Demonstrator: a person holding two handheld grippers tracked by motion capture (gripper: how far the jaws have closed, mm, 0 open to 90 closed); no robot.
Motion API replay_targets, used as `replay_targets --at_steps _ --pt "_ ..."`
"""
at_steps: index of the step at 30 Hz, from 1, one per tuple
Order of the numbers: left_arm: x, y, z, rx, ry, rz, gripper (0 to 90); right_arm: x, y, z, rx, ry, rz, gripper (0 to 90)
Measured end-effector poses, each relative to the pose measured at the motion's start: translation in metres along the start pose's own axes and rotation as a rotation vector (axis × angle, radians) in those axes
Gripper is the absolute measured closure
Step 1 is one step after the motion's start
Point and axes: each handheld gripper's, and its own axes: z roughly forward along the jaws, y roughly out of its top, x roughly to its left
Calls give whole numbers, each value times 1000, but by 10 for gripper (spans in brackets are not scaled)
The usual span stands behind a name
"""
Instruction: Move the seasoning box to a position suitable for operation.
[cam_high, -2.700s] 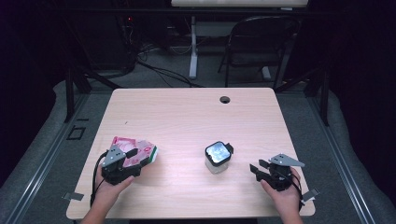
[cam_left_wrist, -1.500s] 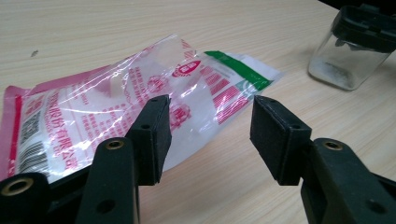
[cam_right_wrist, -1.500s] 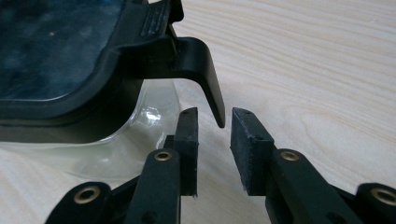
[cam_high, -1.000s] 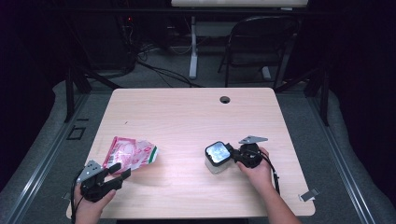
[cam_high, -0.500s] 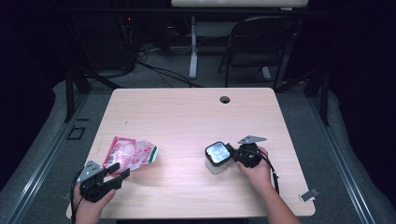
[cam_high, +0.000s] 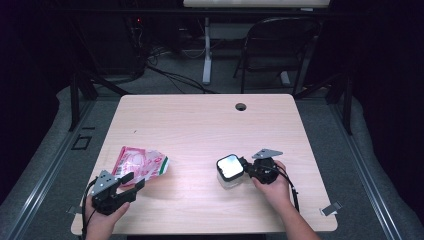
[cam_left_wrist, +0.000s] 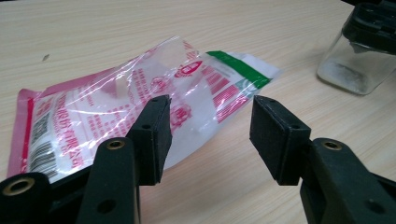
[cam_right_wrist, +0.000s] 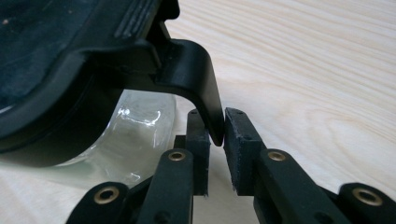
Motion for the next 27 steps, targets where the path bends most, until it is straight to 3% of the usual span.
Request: replay_targets --at_steps 5,14,15,17,25,27 --pt "-8 3 5 -3 -24 25 483 18 -1 -2 14 22 -49 807" --pt "-26 8 12 2 -67 78 484 46 -6 -5 31 90 -78 795" --pt "-31 9 13 3 -84 94 486 52 -6 -7 35 127 -72 789" --pt "-37 11 14 -7 -100 97 491 56 -6 -11 29 138 -69 782" --pt "-56 20 22 -12 -171 105 554 66 -9 -26 6 132 -106 742" --pt "-62 23 28 20 -195 124 600 68 -11 -29 4 144 -98 720"
